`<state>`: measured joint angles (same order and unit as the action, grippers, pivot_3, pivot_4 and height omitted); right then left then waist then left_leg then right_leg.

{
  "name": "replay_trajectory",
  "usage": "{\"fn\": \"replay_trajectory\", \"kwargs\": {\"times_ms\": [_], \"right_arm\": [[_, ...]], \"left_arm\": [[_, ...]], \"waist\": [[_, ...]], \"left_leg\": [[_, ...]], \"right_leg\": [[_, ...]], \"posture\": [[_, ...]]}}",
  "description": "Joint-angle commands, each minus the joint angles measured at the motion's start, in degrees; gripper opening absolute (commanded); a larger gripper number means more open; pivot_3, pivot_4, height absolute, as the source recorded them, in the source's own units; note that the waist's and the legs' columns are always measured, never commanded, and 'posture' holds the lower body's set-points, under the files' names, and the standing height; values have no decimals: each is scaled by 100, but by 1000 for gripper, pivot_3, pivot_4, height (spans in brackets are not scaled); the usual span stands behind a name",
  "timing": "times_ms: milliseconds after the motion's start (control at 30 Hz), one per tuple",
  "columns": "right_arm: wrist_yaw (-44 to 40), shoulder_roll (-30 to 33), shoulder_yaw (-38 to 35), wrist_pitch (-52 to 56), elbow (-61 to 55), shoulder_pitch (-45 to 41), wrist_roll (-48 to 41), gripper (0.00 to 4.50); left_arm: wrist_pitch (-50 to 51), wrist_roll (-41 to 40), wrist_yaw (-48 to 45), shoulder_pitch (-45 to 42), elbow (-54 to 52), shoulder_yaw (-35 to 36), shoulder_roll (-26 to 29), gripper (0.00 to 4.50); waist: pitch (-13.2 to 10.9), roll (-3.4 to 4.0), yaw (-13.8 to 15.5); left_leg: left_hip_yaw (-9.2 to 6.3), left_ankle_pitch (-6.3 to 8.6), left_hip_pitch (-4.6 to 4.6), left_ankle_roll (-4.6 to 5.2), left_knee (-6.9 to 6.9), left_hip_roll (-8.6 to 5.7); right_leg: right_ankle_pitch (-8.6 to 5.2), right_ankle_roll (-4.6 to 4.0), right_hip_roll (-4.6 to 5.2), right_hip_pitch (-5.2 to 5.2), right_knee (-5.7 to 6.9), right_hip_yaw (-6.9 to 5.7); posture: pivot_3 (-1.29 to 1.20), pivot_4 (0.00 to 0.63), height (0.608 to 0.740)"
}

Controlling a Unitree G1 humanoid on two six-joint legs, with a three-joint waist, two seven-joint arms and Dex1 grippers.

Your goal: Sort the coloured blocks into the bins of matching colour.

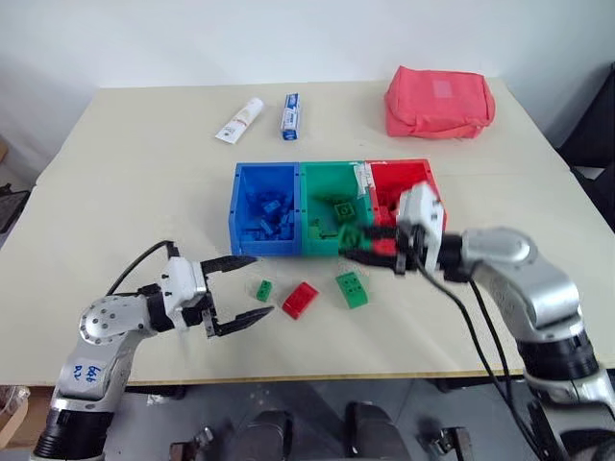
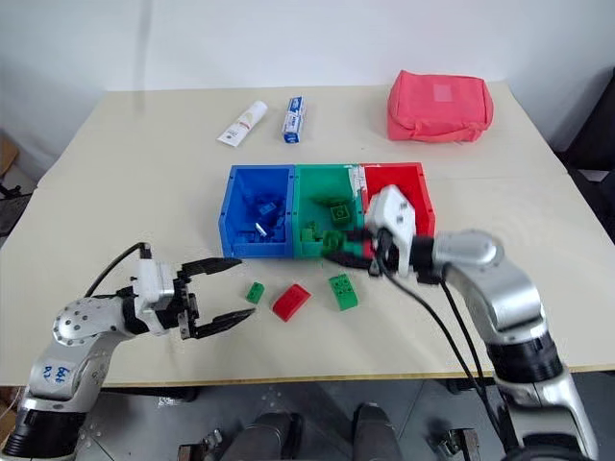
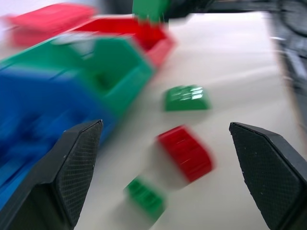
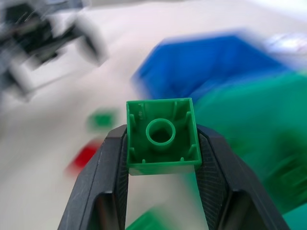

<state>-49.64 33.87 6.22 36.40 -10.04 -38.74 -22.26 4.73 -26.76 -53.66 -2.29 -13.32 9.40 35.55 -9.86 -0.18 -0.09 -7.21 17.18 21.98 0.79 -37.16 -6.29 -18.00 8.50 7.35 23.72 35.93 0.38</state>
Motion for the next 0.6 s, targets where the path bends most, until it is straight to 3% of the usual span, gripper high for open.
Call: {"fn": "replay_trajectory", "kwargs": {"times_ms": [33, 133, 167, 400, 600], "right_arm": [[864, -393, 29, 58, 690, -549, 550, 1483], [878, -548, 93, -148, 1087, -796, 742, 1483], [844, -581, 109, -242, 1193, -845, 787, 2189], [487, -307, -83, -750, 934, -402, 768, 4462], [-76, 397, -725, -799, -144, 869, 302, 4462]], "left_arm": [[16, -115, 170, 116, -78, 346, 18, 4500], [13, -111, 195, 96, -35, 419, 15, 4500], [33, -125, 202, 64, -41, 431, 14, 4500], [69, -125, -29, -140, 47, 328, 106, 4500], [-39, -14, -371, -474, 454, 175, 218, 4500]], "waist": [[0, 0, -3], [0, 0, 22], [0, 0, 18], [0, 0, 0], [0, 0, 7]], "left_leg": [[1, 0, 2, 0, -1, -3], [-3, 0, 9, 1, -5, -5], [-5, -1, 11, 1, -5, -6], [-3, -1, 13, 4, -3, -5], [-1, -1, 15, 5, -7, -9]], "right_leg": [[0, 0, 1, 1, -1, 0], [0, 0, 2, 4, 0, -5], [0, 0, 3, 4, 3, -6], [2, 2, 1, 6, 6, -6], [2, 3, 2, 3, 3, -5]], "posture": [[0, 150, 740], [0, 150, 740], [0, 150, 740], [0, 150, 740], [0, 150, 740]]}}
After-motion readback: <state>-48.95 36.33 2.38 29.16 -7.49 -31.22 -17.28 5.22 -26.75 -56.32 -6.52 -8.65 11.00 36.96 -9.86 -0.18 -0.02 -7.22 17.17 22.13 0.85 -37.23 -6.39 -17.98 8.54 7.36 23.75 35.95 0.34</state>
